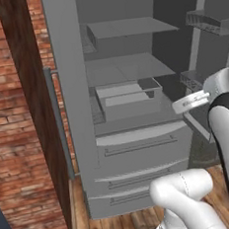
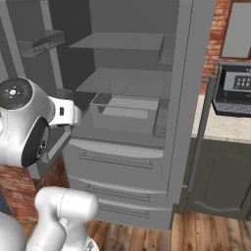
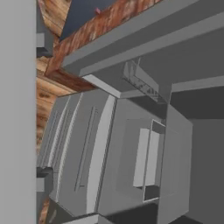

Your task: Place one of the steaks on the plate and the other in the bowl. Then place the bowl in the fridge.

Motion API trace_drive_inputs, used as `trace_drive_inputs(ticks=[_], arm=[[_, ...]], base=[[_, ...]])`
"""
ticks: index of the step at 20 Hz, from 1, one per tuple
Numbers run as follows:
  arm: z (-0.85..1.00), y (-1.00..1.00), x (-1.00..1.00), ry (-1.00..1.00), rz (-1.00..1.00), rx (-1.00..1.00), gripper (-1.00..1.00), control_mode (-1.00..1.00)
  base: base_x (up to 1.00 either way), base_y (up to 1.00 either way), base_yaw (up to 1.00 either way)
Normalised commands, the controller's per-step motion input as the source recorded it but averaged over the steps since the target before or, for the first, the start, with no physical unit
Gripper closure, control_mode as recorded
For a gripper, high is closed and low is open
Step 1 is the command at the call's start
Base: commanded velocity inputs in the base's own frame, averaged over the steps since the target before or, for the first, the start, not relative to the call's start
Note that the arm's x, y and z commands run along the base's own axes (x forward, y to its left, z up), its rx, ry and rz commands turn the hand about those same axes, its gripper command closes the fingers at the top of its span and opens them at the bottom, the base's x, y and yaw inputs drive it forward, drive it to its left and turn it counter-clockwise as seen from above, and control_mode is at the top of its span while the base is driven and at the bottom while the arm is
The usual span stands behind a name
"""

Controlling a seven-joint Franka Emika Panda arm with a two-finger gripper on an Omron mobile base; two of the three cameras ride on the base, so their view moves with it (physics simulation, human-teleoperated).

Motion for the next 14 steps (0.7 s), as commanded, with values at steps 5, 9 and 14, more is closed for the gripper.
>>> trace_drive_inputs(ticks=[5,9,14], arm=[[-0.30,-0.29,-0.87,-0.14,-0.06,-0.01,-1.00,-1.00],[-0.11,0.00,-0.18,-0.12,-0.02,0.00,-1.00,-1.00],[0.00,0.00,0.00,-0.01,0.00,0.00,-1.00,1.00]], base=[[0.00,0.00,0.00],[0.00,0.00,0.00],[-0.31,-0.06,-0.01]])
